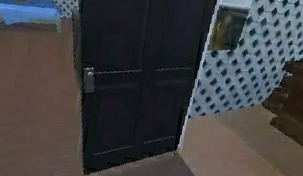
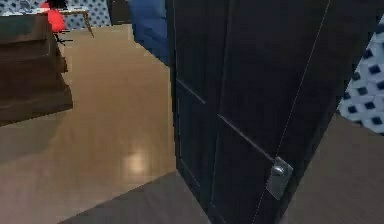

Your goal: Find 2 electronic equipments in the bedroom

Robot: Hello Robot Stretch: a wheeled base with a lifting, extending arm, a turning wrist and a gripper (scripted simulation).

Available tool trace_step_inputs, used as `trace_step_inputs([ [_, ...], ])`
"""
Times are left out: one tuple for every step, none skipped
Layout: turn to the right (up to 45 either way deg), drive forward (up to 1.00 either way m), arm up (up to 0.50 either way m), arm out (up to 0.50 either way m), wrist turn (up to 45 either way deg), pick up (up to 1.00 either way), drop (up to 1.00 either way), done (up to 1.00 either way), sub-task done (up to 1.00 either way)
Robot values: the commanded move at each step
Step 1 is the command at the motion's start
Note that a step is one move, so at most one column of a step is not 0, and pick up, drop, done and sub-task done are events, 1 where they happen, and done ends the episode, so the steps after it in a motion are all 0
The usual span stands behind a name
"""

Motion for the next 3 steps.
trace_step_inputs([
  [-33.0,0.0,0.0,0.0,0.0,0.0,0.0,0.0,0.0],
  [0.0,1.0,0.0,0.0,0.0,0.0,0.0,0.0,0.0],
  [-3.0,0.0,0.0,0.0,0.0,0.0,0.0,0.0,0.0],
])
